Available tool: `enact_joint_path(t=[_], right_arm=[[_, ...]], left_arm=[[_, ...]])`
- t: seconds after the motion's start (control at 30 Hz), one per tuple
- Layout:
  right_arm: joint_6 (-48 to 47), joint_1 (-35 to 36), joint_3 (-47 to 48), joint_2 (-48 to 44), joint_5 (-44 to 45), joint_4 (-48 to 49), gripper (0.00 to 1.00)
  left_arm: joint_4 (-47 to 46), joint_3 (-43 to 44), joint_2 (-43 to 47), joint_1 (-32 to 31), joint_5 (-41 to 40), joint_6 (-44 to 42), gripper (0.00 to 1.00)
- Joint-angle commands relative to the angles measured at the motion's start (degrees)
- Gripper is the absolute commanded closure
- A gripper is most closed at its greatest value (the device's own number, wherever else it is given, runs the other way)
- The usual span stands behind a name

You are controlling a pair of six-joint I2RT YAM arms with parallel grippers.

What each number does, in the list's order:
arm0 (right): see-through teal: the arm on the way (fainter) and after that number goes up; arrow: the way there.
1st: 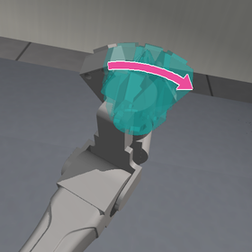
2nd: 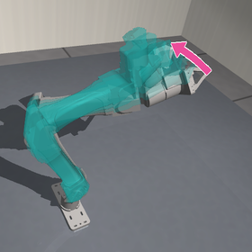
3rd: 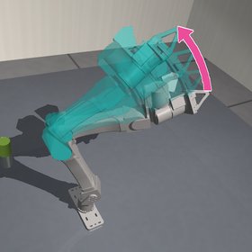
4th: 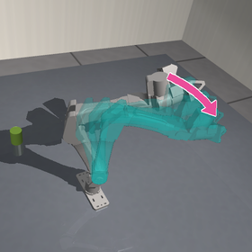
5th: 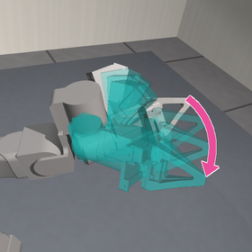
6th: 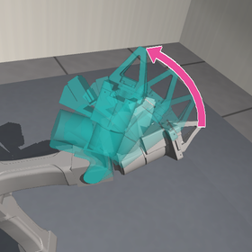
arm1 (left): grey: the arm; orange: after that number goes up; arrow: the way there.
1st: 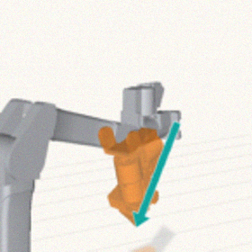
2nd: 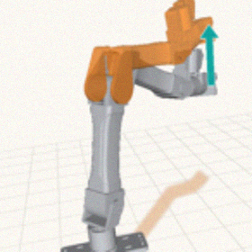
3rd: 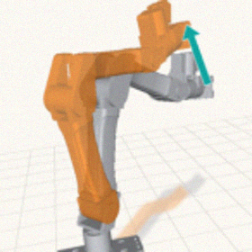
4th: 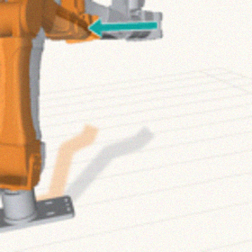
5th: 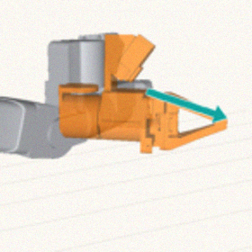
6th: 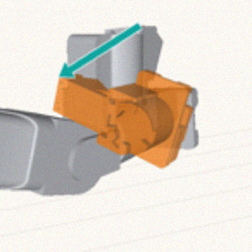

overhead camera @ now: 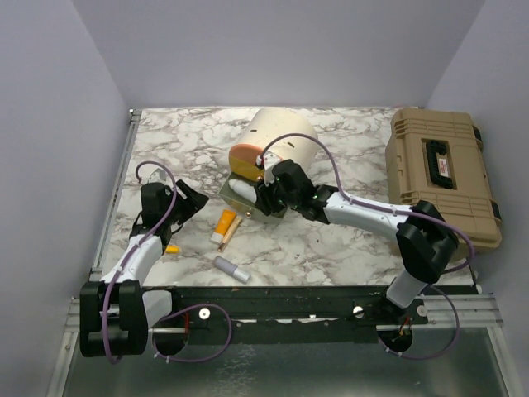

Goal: Organize the makeup
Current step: Place the makeup in the drawer.

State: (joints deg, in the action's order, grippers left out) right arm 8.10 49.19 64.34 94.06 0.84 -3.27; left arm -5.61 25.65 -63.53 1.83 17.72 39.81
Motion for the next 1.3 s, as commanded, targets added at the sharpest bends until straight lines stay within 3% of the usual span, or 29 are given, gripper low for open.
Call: enact_joint_path(t=[0.0,0.03,0.23,0.33,0.4,0.5,0.73,0.87,1.1,1.27], right_arm=[[-1.0,0.2,1.6,1.9,3.1,-3.3,0.91],[-1.2,0.2,1.2,1.3,3.0,-2.8,0.89],[-1.6,0.3,0.9,-0.5,0.6,-3.2,0.55],[-0.9,0.3,2.8,-0.9,-0.4,-6.5,0.46],[-0.9,0.3,3.3,-1.2,-0.4,-7.5,0.24],[-0.8,0.3,3.7,-2.2,-0.4,-8.7,0.22],[1.9,0.5,-0.1,-9.6,-13.0,-6.7,0.3],[2.5,4.4,-1.8,-10.7,-15.7,-7.6,0.29],[5.8,17.5,-3.4,-1.7,-11.9,-8.3,0.31],[4.2,21.9,-1.7,4.3,-10.1,-8.8,0.31]], left_arm=[[1.1,-1.7,1.8,-0.4,-3.2,2.4,0.31],[1.1,-1.7,1.8,-0.4,-3.4,2.1,0.31],[0.2,-1.5,0.2,-0.5,-3.1,1.9,0.3],[-0.4,-1.4,-0.2,-0.4,-3.0,1.9,0.3],[-0.5,-1.4,-0.3,-0.4,-2.9,1.6,0.3],[-0.5,-1.5,-0.6,-0.4,-2.7,1.5,0.3],[-0.8,-1.8,-1.1,-0.5,-3.3,1.7,0.3],[-0.8,-2.0,-1.2,-0.5,-4.6,1.9,0.3],[0.2,-1.8,-0.1,-0.4,-8.1,3.2,0.3],[3.9,-1.8,3.6,-0.3,-13.6,4.0,0.29]])
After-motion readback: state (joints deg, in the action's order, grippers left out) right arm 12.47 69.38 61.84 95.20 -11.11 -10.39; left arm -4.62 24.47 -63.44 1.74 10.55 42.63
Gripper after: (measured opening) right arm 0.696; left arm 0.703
